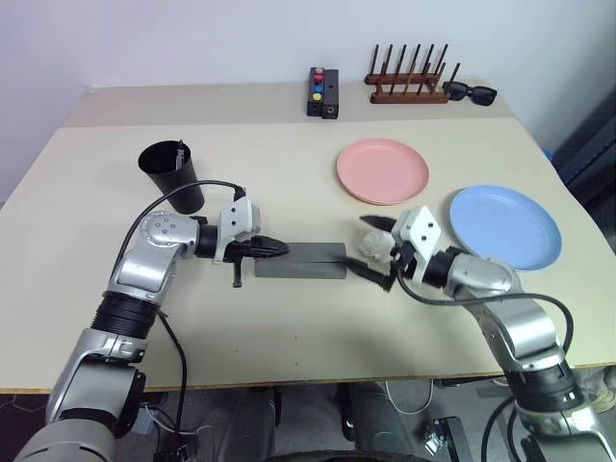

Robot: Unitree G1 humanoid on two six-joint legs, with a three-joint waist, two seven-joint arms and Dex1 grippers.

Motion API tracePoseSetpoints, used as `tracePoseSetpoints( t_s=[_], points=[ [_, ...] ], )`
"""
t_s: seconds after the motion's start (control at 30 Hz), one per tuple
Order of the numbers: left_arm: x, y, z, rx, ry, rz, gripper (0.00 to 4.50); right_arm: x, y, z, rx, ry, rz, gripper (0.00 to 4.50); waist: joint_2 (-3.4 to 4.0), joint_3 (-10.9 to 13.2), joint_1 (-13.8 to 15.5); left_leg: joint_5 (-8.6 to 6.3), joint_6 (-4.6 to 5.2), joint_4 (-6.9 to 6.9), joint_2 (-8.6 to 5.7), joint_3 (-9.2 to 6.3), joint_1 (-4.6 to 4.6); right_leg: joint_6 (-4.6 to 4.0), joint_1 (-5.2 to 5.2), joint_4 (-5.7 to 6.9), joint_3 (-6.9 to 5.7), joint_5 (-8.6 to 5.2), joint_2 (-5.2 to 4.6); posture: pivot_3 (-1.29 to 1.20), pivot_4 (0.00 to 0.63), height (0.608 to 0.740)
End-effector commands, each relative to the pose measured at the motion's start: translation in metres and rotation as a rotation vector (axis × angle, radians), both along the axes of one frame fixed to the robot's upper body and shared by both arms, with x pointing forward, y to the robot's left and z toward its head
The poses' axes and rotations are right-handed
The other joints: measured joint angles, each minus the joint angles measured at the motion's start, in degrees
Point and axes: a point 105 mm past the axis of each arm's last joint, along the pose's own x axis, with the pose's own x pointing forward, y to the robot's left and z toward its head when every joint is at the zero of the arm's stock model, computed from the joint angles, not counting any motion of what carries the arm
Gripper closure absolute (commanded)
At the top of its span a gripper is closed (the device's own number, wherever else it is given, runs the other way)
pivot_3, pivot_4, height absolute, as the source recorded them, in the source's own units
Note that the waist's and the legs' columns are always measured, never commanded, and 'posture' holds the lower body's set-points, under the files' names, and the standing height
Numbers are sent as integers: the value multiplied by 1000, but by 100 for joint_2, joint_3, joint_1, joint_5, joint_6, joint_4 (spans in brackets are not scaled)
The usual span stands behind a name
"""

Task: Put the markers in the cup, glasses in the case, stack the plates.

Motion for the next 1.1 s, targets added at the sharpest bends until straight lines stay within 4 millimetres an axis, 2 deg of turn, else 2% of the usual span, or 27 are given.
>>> tracePoseSetpoints(
  t_s=[0.03,0.13,0.23,0.43,0.5,0.57,0.77,0.9,1.0,1.07,1.1],
  points=[
    [-2,12,30,-99,-69,66,4470,32,-16,9,-104,-81,-130,0,2,1,-32,0,0,-1,0,1,1,-3,-2,1,1,5,0,0,150,740],
    [-10,20,43,-175,-90,121,4470,60,-28,9,-220,-112,-206,0,5,3,-101,0,0,-4,0,6,0,6,-10,5,7,12,0,0,150,740],
    [-19,25,47,-219,-88,164,4470,81,-37,0,-329,-128,-247,0,5,3,-137,0,0,-13,1,4,1,9,-12,6,5,12,0,0,150,740],
    [-39,26,44,-269,-55,195,4470,106,-47,-23,-485,-139,-260,0,5,3,-163,0,-1,-14,0,7,0,9,-12,2,10,13,0,0,150,740],
    [-43,26,42,-280,-43,208,4500,109,-47,-26,-509,-151,-252,567,5,3,-164,1,-1,-13,0,9,4,8,-12,6,12,14,0,0,150,740],
    [-47,24,40,-289,-30,212,4500,112,-45,-26,-515,-173,-245,1334,5,3,-162,1,-1,-12,0,9,6,6,-11,8,13,13,1,0,150,740],
    [-50,21,36,-302,-4,235,4500,115,-39,-20,-517,-244,-224,4461,5,3,-159,1,-1,-12,-1,9,5,6,-10,7,15,13,0,0,150,740],
    [-49,19,35,-305,0,232,4500,113,-40,-4,-538,-347,-225,4461,6,3,-160,1,-1,-12,-1,10,6,6,-10,7,16,13,1,0,150,740],
    [-46,16,36,-312,-4,226,4500,106,-46,16,-557,-439,-224,4461,13,8,-154,1,-1,-13,-1,10,4,6,-13,7,16,13,0,0,150,740],
    [-45,14,36,-319,-2,217,4500,96,-57,31,-562,-478,-239,4461,13,8,-129,1,-1,-14,-2,10,1,7,-13,5,15,13,0,0,150,740],
    [-44,11,36,-326,3,208,4500,86,-69,40,-572,-489,-255,4461,12,8,-127,1,-1,-14,-2,9,0,7,-13,4,15,13,0,0,150,740]
  ],
)
